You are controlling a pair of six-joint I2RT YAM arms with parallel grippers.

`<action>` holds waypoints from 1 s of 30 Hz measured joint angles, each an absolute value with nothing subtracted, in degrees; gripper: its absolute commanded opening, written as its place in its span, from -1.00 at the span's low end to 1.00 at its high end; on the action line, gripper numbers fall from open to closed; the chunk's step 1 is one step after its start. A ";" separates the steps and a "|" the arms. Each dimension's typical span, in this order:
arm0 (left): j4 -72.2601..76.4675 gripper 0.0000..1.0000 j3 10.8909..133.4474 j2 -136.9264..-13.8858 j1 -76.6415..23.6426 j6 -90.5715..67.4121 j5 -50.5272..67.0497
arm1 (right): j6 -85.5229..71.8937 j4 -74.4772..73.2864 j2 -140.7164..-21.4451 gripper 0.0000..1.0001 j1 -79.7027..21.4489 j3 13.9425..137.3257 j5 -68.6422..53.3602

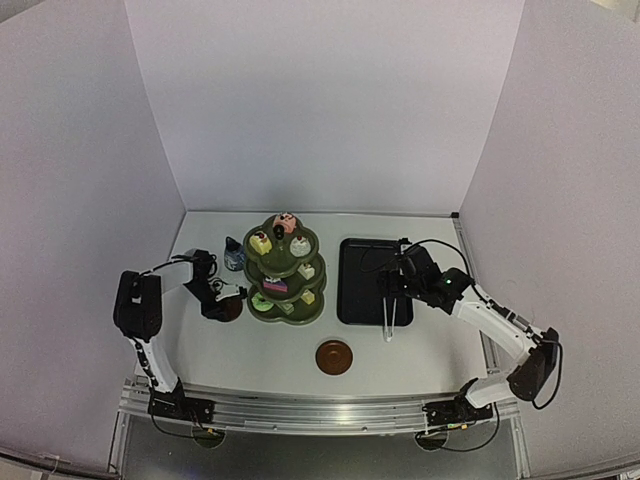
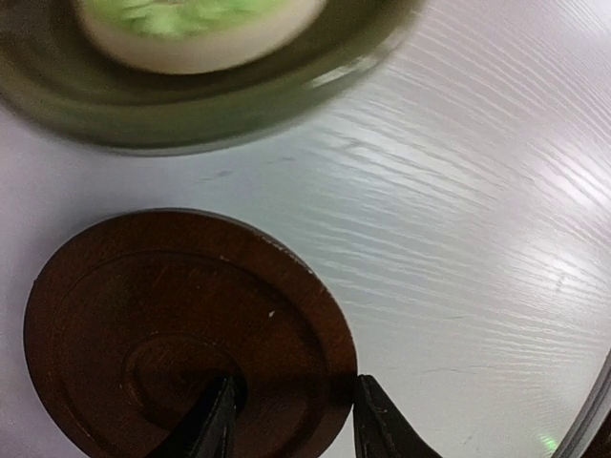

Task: Serve the afternoon tea

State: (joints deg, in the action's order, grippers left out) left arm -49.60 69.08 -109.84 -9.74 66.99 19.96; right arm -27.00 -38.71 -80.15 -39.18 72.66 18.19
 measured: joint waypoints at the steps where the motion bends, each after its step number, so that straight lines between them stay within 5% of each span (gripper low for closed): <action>1: -49.52 -0.20 67.00 -108.34 -10.44 67.47 19.79 | -27.01 -38.71 -80.14 0.82 -39.18 72.66 18.17; 12: -51.44 -0.14 49.89 -95.11 -31.16 62.09 20.71 | -27.70 -38.72 -77.71 0.81 -39.18 72.58 18.17; 22: -49.77 -0.09 56.98 -101.15 -45.57 48.93 22.12 | -28.68 -38.71 -75.73 0.81 -39.18 72.16 18.15; 30: -48.95 -0.04 59.96 -103.19 -47.95 46.41 21.61 | -29.02 -38.74 -73.53 0.81 -39.18 70.94 18.17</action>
State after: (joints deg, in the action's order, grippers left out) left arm -48.95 59.96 -103.19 -47.95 46.41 21.61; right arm -29.02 -38.74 -73.53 -39.18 70.94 18.17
